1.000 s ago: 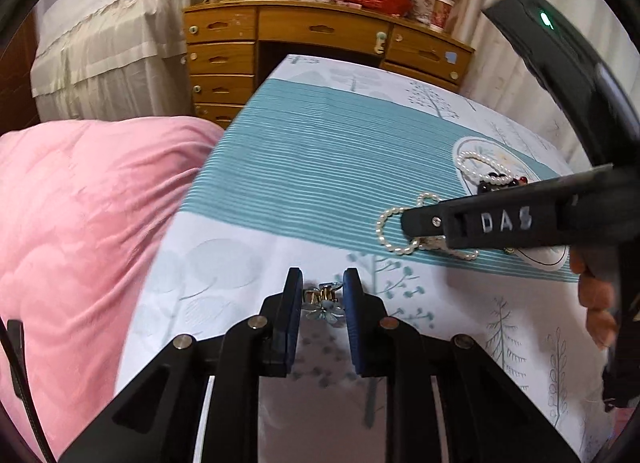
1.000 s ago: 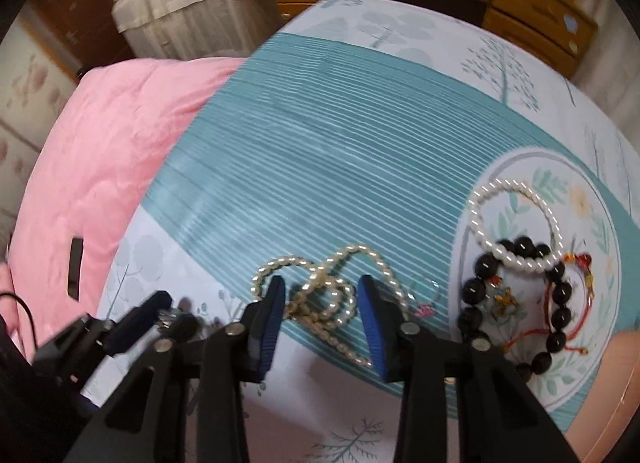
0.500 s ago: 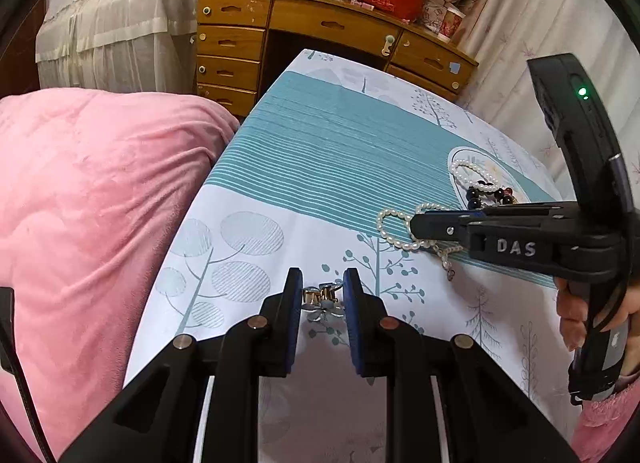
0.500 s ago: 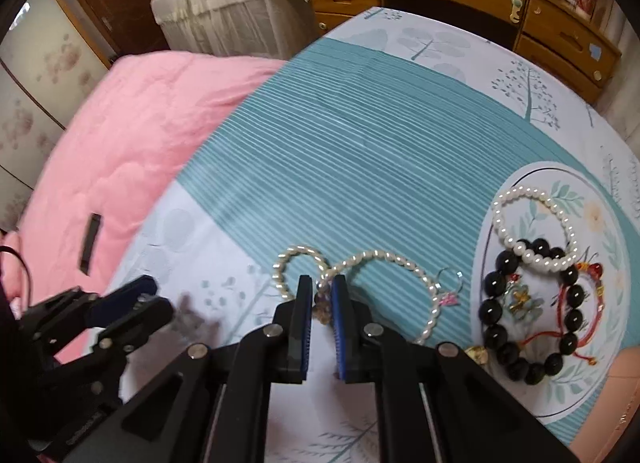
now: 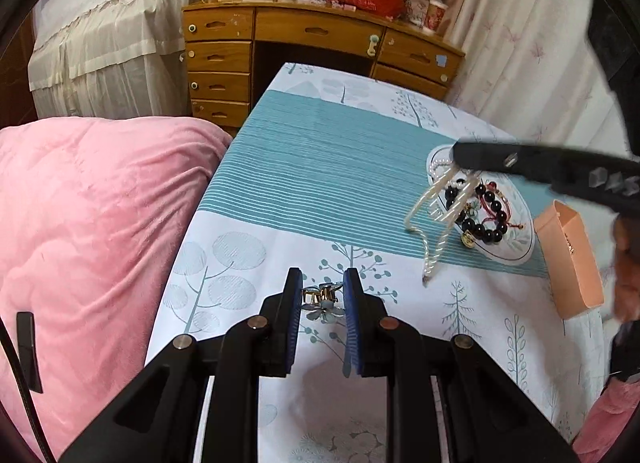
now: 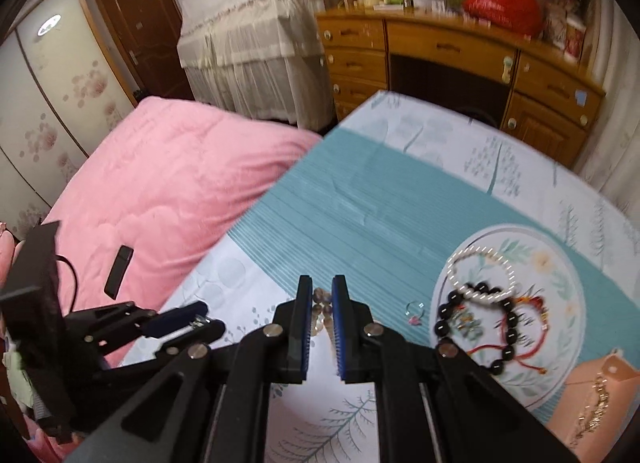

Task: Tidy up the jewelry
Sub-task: 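Carry the brooch and pearl necklace into the peach box and release both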

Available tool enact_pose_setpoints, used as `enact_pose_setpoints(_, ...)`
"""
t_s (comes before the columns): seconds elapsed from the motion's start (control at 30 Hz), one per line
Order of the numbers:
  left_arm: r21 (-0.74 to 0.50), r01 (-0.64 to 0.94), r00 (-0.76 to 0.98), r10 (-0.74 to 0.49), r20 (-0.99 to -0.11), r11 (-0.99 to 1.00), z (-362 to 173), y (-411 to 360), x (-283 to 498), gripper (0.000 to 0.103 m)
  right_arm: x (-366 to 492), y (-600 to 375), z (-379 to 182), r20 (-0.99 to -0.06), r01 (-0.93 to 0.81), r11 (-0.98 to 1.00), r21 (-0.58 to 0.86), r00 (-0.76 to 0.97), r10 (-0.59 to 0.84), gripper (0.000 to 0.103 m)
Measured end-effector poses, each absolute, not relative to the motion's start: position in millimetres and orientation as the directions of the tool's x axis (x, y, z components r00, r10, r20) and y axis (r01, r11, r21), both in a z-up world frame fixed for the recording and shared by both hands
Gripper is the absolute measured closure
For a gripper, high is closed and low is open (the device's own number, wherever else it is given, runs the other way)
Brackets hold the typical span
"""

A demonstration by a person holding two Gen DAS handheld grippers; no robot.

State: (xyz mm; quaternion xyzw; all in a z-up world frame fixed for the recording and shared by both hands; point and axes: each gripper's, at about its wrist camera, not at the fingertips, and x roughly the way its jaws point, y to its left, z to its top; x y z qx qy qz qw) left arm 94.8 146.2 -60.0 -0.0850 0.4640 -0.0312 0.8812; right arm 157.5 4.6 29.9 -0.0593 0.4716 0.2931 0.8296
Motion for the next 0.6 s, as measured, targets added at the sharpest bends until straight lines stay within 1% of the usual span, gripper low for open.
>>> enact_pose_setpoints(0.17,-0.188,-0.003,0.543,-0.156,-0.825,0.982,-51.7,137.9,97.6,0.085,145.1,-4.9,62.2,-0.777,-0.564,0.811,0.155,0.438,0.453,0.094)
enact_pose_setpoints(0.33,-0.194,0.038,0.537,-0.183,-0.823,0.980,-32.7,126.9,95.0,0.084,124.8,-22.2,98.3,-0.716,-0.554,0.821,0.139,0.517,0.470,0.094)
enact_pose_setpoints(0.6,-0.209,0.194,0.597,-0.284,-0.750,0.959,25.9,91.5,81.5,0.084,88.8,-66.8,149.8,-0.628,-0.510,0.856,0.089,0.638,0.446,0.094)
